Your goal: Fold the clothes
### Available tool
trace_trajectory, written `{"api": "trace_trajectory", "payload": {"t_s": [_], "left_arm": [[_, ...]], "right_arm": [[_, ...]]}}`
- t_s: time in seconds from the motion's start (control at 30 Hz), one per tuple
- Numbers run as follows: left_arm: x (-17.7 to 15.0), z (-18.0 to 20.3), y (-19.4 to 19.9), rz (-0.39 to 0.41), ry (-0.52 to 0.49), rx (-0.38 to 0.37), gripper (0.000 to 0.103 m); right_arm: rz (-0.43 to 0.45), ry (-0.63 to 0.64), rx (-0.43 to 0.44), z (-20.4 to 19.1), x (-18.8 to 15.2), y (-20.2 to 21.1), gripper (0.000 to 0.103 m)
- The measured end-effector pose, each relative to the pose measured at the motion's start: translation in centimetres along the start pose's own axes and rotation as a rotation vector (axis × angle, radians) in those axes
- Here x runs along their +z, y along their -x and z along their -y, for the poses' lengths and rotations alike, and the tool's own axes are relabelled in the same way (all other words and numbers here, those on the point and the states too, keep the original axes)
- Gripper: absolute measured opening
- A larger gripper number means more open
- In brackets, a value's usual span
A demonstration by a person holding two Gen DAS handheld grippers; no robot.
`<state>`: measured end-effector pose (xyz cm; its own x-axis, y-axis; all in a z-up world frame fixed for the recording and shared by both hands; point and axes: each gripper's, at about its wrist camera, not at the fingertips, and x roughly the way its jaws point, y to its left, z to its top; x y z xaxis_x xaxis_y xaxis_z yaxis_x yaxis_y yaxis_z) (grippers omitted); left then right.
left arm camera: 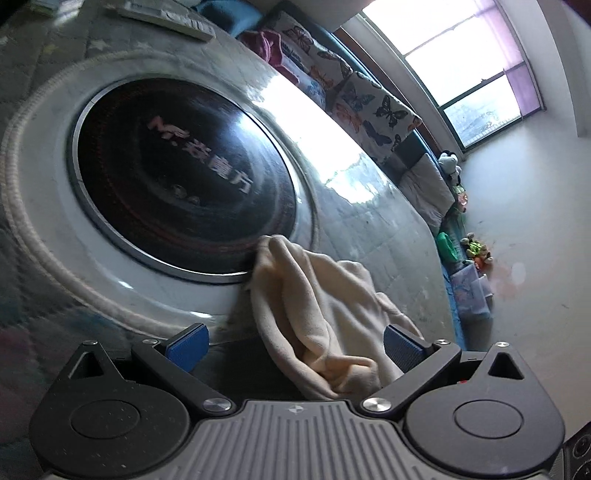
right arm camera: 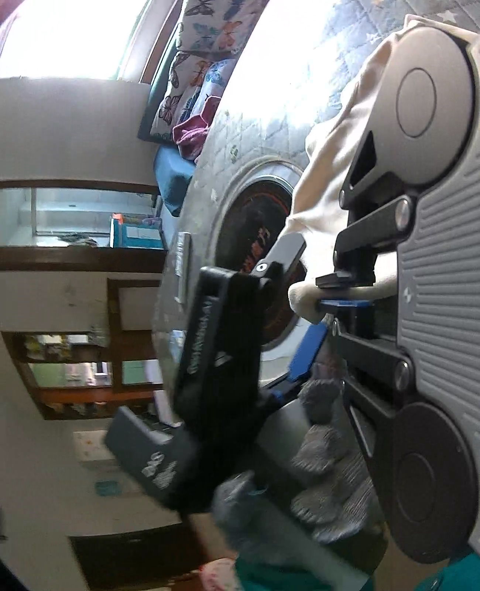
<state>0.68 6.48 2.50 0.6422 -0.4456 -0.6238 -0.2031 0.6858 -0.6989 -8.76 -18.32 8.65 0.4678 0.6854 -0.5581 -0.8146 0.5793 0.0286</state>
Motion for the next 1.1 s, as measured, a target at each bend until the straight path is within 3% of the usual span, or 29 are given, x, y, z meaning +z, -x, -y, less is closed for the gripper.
{"api": "trace_trajectory", "payload": {"t_s": [0.23,0.33,0.4,0.47,0.57,0.6,0.67,0.87,0.97,1.1], "left_arm": [[0.1,-0.1,-2.3,-0.066,0.076,-0.089,0.075],[0.0,-0.2,-2.5,-0.065,0.072,-0.080,0.055],[0.1,-0.6,-2.6,-0.066,0.076,-0.065,0.033],[0.2,-1.1,-2.7,-0.064,0.071,-0.053,0.023],[0.3,-1.3,-2.7,-0.059,0.054,-0.047,0.020],[0.3,-1.2,-2.6,-0.056,0.048,-0.044,0.020],[0.2,-0.9,-2.6,-0.045,0.023,-0.038,0.018],[-0.4,0.3,-2.3,-0.001,-0.076,0.001,0.017],[-0.6,1.0,-2.3,0.016,-0.118,0.018,0.017],[-0.6,1.7,-2.5,0.028,-0.162,0.036,0.017]], "right_arm": [[0.050,-0.028,0.052,0.5,-0.6,1.9,0.002],[0.058,-0.018,0.052,0.1,-1.0,2.5,0.002],[0.035,-0.035,0.037,0.6,-1.6,2.3,0.006],[0.028,-0.057,0.008,1.4,-2.3,2.8,0.010],[0.029,-0.117,-0.054,3.5,-3.2,3.8,0.017],[0.032,-0.136,-0.081,4.3,-3.6,4.2,0.027],[0.037,-0.178,-0.147,6.2,-4.3,4.9,0.037],[0.022,-0.360,-0.349,13.5,-7.6,6.2,0.040],[0.031,-0.496,-0.370,16.4,-9.6,6.9,0.040],[0.035,-0.581,-0.374,18.9,-11.1,6.4,0.040]]}}
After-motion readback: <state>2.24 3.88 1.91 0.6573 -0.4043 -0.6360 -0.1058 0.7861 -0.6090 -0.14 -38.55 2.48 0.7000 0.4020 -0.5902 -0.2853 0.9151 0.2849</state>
